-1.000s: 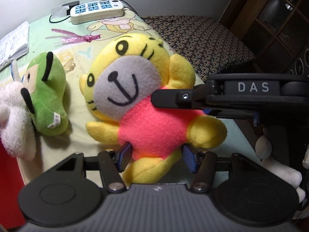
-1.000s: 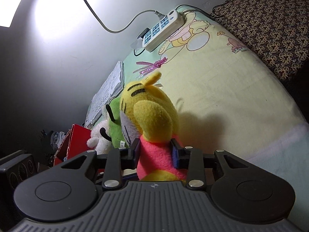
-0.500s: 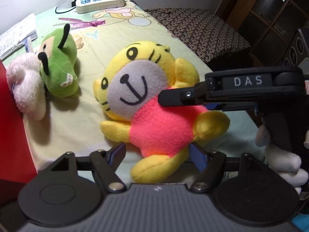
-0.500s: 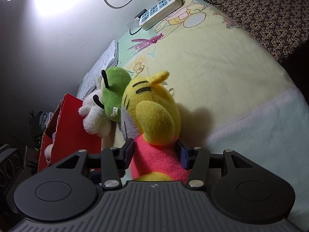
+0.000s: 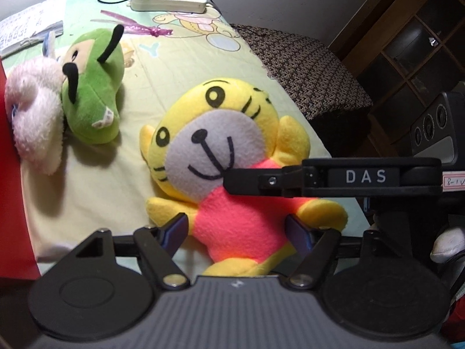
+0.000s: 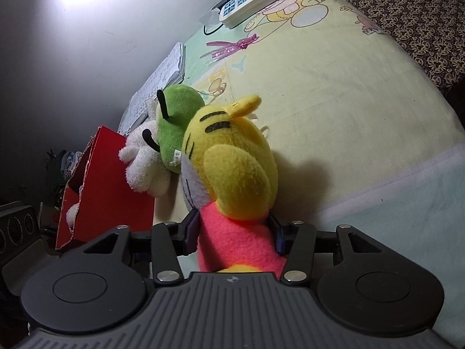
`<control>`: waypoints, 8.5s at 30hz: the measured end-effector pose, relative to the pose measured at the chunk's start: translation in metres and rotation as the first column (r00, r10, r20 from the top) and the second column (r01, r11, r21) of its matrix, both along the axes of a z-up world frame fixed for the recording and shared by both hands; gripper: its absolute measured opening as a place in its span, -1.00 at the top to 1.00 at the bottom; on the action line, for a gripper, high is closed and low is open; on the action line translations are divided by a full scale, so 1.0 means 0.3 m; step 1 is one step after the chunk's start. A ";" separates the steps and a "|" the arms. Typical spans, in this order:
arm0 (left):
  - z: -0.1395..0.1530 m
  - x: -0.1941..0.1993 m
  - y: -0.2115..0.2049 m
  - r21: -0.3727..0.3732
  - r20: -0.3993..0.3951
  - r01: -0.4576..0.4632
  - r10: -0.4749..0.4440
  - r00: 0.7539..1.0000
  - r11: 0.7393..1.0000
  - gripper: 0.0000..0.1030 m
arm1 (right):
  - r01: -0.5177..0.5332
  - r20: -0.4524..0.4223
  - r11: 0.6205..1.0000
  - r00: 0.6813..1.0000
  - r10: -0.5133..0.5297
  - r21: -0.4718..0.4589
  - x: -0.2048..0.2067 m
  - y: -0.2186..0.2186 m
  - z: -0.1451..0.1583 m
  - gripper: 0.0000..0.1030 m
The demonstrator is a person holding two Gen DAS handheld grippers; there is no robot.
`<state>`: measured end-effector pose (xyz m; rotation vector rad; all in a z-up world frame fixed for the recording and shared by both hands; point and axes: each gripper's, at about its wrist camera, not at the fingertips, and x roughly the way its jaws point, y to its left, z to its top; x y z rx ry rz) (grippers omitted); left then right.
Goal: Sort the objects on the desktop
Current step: 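Lift the yellow tiger with the right gripper and carry it to the box, then lower the yellow tiger into the box beside the teddy bear, then open the right gripper and withdraw it from the yellow tiger, then move the right gripper to the green plush on the sheet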
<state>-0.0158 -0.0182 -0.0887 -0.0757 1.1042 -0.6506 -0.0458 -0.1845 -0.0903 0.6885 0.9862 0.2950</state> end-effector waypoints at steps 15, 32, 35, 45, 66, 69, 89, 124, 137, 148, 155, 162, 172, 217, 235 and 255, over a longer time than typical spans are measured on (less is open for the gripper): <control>0.338 -0.053 0.201 -0.093 0.265 0.009 0.016 0.964 0.996 -0.45 | 0.055 0.299 0.998 0.953 -0.048 -0.016 -0.067 0.228 0.338 0.05; 0.372 0.058 0.796 -0.102 0.298 -0.075 0.102 0.949 0.992 -0.50 | 0.108 0.300 0.965 0.953 -0.032 -0.239 0.110 0.812 0.385 0.06; 0.333 0.062 0.843 -0.091 0.281 -0.077 0.100 0.955 0.993 -0.50 | 0.134 0.309 0.934 0.951 -0.027 -0.332 0.111 0.878 0.380 0.07; 0.247 0.098 0.877 0.004 0.269 -0.054 0.051 0.962 0.999 -0.48 | 0.144 0.232 0.868 0.972 -0.034 -0.476 0.150 0.992 0.307 0.11; 0.162 0.155 0.887 0.038 0.176 -0.068 0.060 0.983 0.997 -0.69 | 0.200 0.325 0.860 0.945 -0.043 -0.470 0.126 0.981 0.351 -0.04; 0.163 0.153 0.883 0.039 0.178 -0.070 0.062 0.982 0.997 -0.69 | 0.226 0.384 0.874 0.922 -0.050 -0.430 0.123 0.969 0.369 0.34; 0.154 0.154 0.837 0.136 0.176 -0.115 0.090 0.980 0.984 -0.84 | 0.207 0.315 0.908 0.945 -0.089 -0.364 0.163 0.921 0.264 0.44; 0.148 0.118 0.779 0.255 0.177 -0.293 0.254 0.951 0.921 -0.99 | 0.131 0.399 0.913 0.916 0.038 -0.386 0.121 0.897 0.233 0.44; 0.144 0.103 0.769 0.263 0.178 -0.333 0.293 0.939 0.906 -0.99 | 0.112 0.410 0.914 0.910 0.064 -0.390 0.117 0.893 0.230 0.44; 0.141 0.094 0.757 0.289 0.201 -0.311 0.260 0.944 0.905 -0.99 | 0.121 0.404 0.909 0.913 0.056 -0.399 0.118 0.901 0.234 0.43; 0.138 0.095 0.761 0.275 0.207 -0.307 0.256 0.944 0.911 -0.99 | 0.140 0.415 0.902 0.908 0.048 -0.409 0.112 0.910 0.229 0.42; 0.132 0.087 0.759 0.263 0.228 -0.309 0.252 0.940 0.914 -0.99 | 0.163 0.433 0.895 0.901 0.037 -0.416 0.106 0.919 0.224 0.41; 0.130 0.087 0.751 0.270 0.229 -0.308 0.250 0.941 0.912 -0.99 | 0.171 0.450 0.900 0.893 0.031 -0.401 0.100 0.915 0.218 0.39; 0.228 -0.061 0.685 0.366 0.338 -0.639 0.543 0.769 0.677 -0.98 | -0.229 0.406 0.952 0.865 0.294 -0.203 0.101 0.721 0.265 -0.01; 0.408 -0.113 0.434 0.210 0.443 -0.534 0.407 0.799 0.819 -0.91 | -0.070 0.394 0.997 0.916 0.073 -0.022 0.099 0.291 0.214 0.02; 0.042 0.115 0.064 0.223 0.331 -0.211 0.130 0.935 0.952 -0.72 | -0.107 0.179 0.991 0.979 0.092 0.075 0.299 0.069 0.000 0.01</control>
